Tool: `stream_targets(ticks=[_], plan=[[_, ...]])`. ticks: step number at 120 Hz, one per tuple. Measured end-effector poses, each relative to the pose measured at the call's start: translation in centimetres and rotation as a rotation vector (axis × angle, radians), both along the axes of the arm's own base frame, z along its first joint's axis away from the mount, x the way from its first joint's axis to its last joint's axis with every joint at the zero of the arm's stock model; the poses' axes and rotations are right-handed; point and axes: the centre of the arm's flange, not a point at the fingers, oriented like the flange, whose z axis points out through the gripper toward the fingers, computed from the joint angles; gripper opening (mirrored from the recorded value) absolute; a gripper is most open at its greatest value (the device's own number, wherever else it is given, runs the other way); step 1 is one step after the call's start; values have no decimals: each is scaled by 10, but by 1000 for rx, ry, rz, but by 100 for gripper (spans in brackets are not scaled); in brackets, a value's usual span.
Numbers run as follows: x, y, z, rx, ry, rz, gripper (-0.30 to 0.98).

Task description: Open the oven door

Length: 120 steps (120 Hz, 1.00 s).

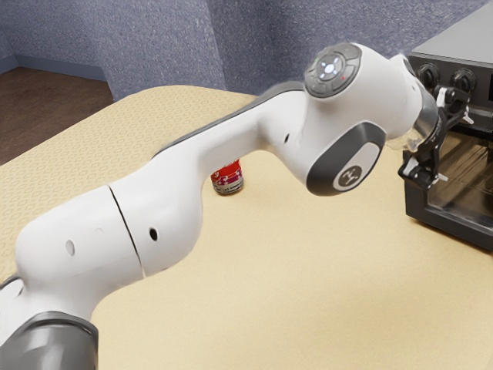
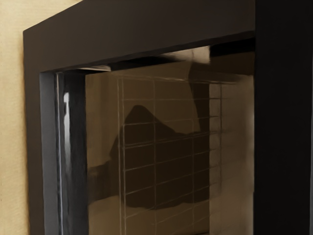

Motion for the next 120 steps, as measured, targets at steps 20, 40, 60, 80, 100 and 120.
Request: stream_targets(ticks=[20, 40, 60, 80, 100, 120], plan=[[-18, 14, -15, 94, 47, 32, 69], [-51, 26, -3, 125, 75, 72, 69], [-93, 38, 24, 101, 77, 106, 68], [-137, 48, 108, 59, 46, 178, 68], [-204, 127, 145, -101, 347, 429, 68], [-239, 174, 111, -161, 584, 613, 69]])
